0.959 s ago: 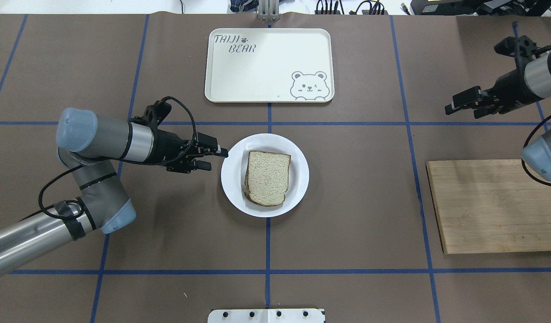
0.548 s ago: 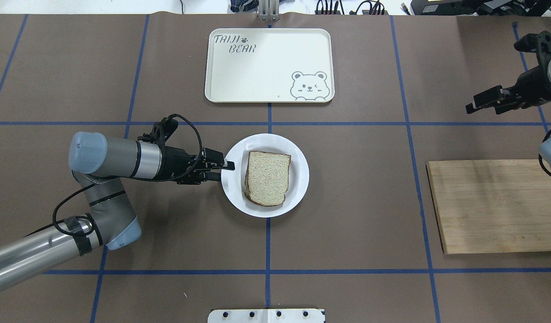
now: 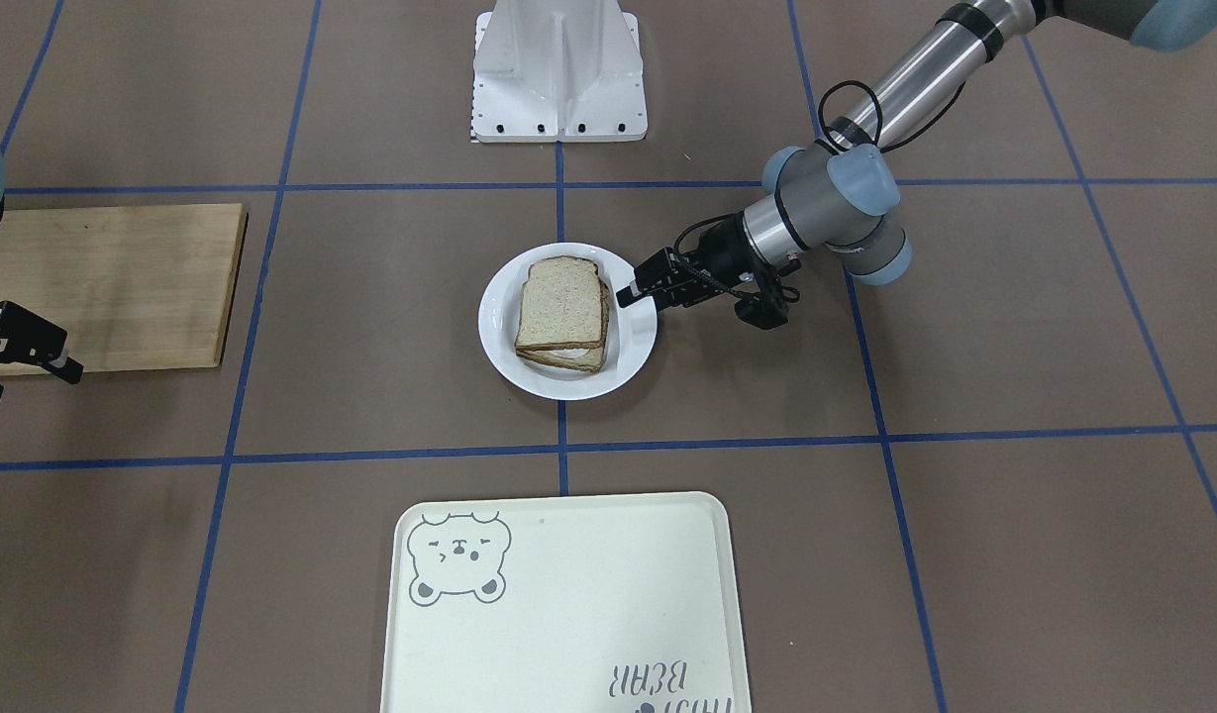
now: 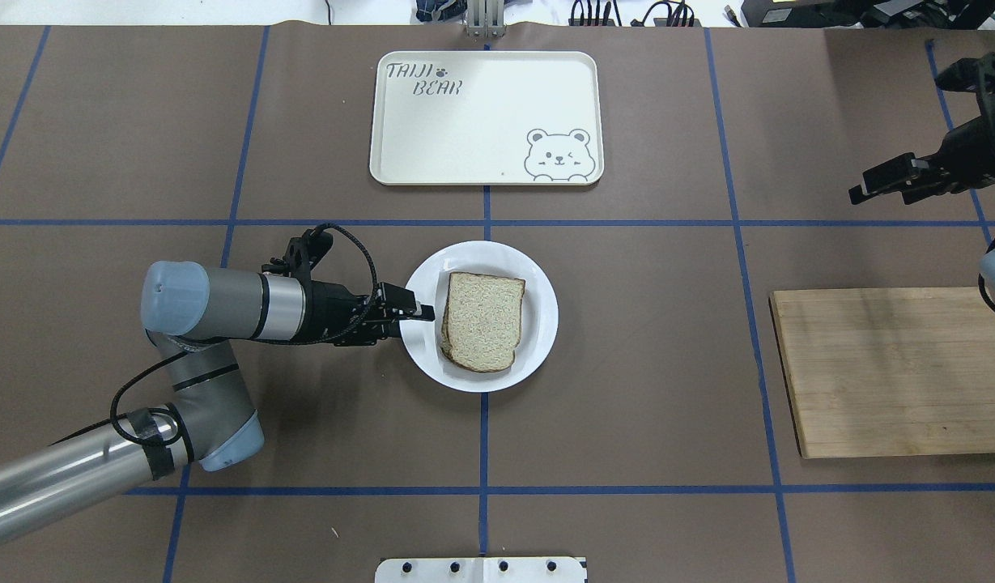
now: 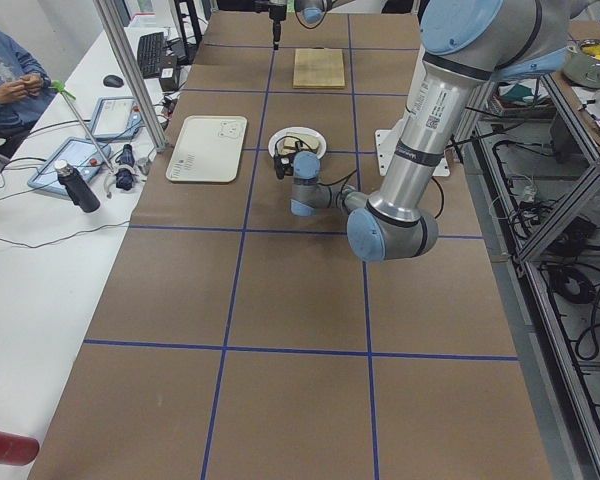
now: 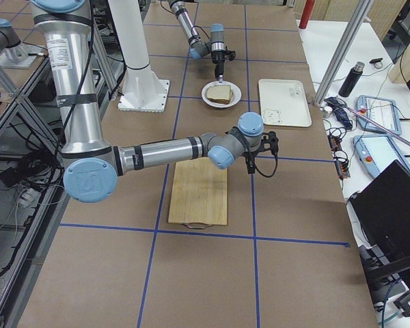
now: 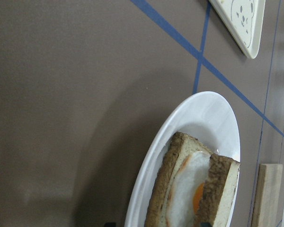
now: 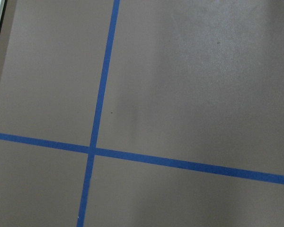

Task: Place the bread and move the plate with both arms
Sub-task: 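Grip the white plate's rim with the left gripper, then slide the plate with the left gripper onto the bear tray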

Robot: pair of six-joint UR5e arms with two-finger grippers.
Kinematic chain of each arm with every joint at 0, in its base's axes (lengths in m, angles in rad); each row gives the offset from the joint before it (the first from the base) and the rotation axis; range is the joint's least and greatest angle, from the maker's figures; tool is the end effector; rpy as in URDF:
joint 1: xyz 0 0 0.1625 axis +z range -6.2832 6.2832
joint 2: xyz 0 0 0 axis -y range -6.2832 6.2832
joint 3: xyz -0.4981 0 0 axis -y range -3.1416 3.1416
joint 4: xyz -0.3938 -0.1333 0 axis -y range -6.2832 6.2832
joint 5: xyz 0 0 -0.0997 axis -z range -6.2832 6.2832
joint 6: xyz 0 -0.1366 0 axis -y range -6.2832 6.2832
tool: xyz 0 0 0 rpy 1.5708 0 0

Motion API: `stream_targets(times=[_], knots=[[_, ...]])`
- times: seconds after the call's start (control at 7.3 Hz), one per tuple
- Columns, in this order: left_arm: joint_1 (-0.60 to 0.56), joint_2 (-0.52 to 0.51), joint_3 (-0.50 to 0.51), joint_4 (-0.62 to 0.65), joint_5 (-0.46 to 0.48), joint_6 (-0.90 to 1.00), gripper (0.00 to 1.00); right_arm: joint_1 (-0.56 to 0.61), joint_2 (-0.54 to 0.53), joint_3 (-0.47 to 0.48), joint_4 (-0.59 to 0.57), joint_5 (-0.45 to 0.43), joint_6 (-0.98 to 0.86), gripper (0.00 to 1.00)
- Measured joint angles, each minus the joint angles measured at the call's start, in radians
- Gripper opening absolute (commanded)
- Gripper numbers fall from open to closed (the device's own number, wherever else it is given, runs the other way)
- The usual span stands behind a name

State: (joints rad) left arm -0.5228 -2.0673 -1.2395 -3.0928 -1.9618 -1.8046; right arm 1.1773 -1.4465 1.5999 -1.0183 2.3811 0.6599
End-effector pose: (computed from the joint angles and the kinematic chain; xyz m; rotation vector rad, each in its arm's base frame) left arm 0.6002 -0.4397 0.4220 -0.0504 1.6833 -0.2399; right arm -0.1937 -0.5561 0.6036 0.1853 -1.0017 -0.0428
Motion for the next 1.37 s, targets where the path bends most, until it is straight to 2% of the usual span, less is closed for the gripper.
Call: stream_targets(times=[0.14,0.27,0.41,0.96,1.37], knots=[[0.007,-0.001,0.000,0.000,0.004,0.000,0.50,0.000,-0.001,0.000,0.000,0.001,0.000,1.00],[0.014,-0.001,0.000,0.000,0.006,0.001,0.34,0.000,-0.002,0.000,0.000,0.001,0.000,1.00],[0.024,-0.002,0.000,0.000,0.014,0.000,0.00,0.000,-0.004,0.000,0.000,0.001,0.000,1.00],[0.043,-0.003,-0.004,-0.045,0.083,-0.064,0.00,-0.001,-0.008,-0.001,0.000,0.003,-0.001,1.00],[0.038,-0.049,-0.004,-0.106,0.258,-0.218,0.00,0.042,-0.033,0.009,0.001,0.053,-0.007,1.00]])
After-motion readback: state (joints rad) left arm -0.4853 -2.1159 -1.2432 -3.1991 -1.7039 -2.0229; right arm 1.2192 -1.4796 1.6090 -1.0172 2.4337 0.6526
